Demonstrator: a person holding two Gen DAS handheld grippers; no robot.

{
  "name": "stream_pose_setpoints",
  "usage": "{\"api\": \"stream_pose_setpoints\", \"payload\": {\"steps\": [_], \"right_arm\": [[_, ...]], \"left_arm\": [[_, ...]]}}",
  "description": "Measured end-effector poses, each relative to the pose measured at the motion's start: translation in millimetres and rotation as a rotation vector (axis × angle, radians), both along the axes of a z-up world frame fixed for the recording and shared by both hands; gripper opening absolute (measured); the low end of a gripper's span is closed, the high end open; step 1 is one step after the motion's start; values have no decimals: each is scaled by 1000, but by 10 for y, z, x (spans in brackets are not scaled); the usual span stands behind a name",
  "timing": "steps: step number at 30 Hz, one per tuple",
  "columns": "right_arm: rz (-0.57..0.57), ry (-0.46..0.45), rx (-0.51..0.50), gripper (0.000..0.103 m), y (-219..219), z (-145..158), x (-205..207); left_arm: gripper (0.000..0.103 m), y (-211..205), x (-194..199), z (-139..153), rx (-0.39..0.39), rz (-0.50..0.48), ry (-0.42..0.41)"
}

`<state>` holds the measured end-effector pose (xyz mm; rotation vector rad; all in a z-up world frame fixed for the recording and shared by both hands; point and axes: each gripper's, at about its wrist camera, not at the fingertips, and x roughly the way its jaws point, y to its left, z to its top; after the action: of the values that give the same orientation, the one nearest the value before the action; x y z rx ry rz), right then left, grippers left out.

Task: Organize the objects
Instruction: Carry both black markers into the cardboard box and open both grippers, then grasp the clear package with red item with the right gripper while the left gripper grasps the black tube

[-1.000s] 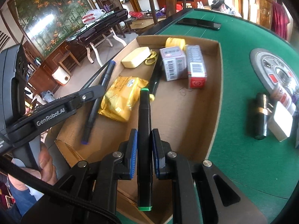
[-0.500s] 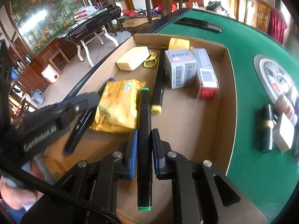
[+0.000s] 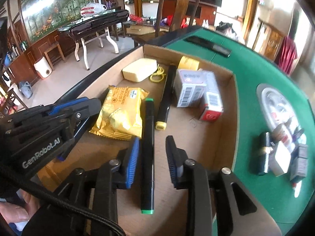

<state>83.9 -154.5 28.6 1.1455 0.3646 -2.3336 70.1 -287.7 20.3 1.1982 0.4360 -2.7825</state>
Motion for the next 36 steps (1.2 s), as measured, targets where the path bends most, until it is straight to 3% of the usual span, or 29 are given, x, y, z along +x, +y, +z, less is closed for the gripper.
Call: {"api": "stream_pose_setpoints", "payload": {"steps": [7,11,14,17,27,36], "right_arm": [[-21,139,25,45,176,206,217],[-47,186,15,49,354,306,304],[-65,208,16,49,484,348,346],[-90,229,10,50,655,380,396],[-193,223,-59,52,1366,442,339],[-455,137,-244,52,2798,540,-2]], "left_arm": [[13,157,178,170,-35,19,88],[16,320,231,260,-44,-4,118],[40,447,265,316,-61,-7,136],[41,588,300,371,-78,-20,160],[41,1232,301,508,-142,-128,169],[41,1693,277,572,-153,-216,150]]}}
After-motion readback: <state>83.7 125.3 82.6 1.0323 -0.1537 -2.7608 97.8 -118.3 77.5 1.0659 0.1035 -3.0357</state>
